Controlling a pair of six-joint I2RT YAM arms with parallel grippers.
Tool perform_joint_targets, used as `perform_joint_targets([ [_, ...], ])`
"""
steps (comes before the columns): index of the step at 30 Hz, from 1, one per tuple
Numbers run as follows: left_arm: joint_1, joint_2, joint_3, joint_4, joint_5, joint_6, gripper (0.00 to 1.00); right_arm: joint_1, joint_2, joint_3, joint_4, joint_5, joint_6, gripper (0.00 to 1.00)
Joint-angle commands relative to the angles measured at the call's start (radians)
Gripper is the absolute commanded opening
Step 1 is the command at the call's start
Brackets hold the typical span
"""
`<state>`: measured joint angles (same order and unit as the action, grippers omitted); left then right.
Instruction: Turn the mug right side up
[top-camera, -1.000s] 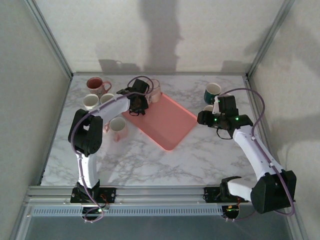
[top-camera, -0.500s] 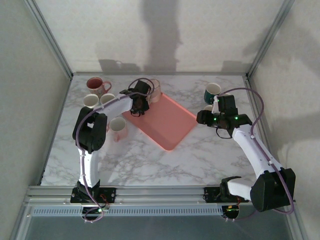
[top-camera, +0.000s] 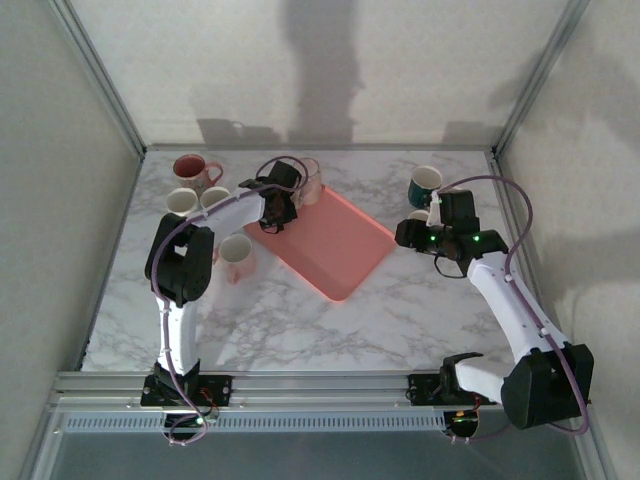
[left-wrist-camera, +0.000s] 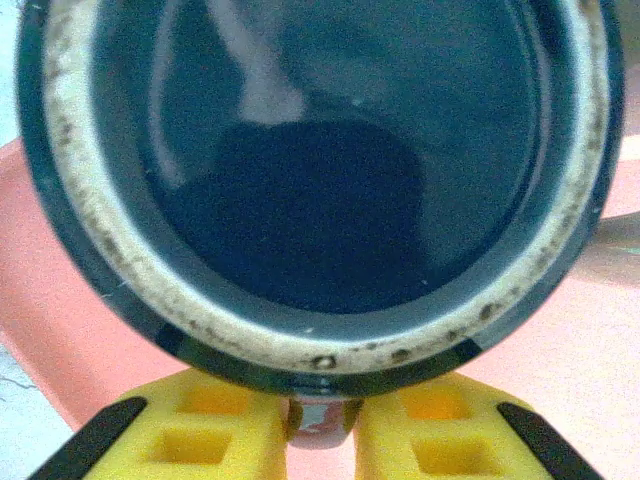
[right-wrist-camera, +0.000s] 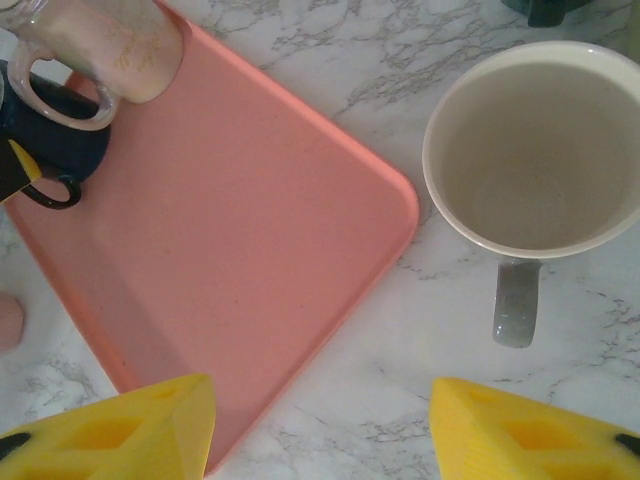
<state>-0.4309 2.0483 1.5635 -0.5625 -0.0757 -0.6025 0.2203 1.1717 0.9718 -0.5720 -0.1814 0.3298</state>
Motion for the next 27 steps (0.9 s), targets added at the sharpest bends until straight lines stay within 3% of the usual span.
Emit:
perform_joint_targets([
  [1, 0.014, 0.02, 0.023, -0.037, -0.04, 0.009, 0.14, -0.005, -0.027, -0.011, -0.003, -0.01, 0.012, 0.59],
  [5, 0.014, -0.001, 0.009, -0.027, -0.039, 0.015, 0.0, -0.006, -0.029, -0.018, 0.013, -0.039, 0.022, 0.59],
  [27, 0.014, -0.356, -0.117, 0.093, 0.079, -0.034, 0.0, -0.02, -0.07, -0.055, 0.089, -0.197, 0.085, 0.61],
])
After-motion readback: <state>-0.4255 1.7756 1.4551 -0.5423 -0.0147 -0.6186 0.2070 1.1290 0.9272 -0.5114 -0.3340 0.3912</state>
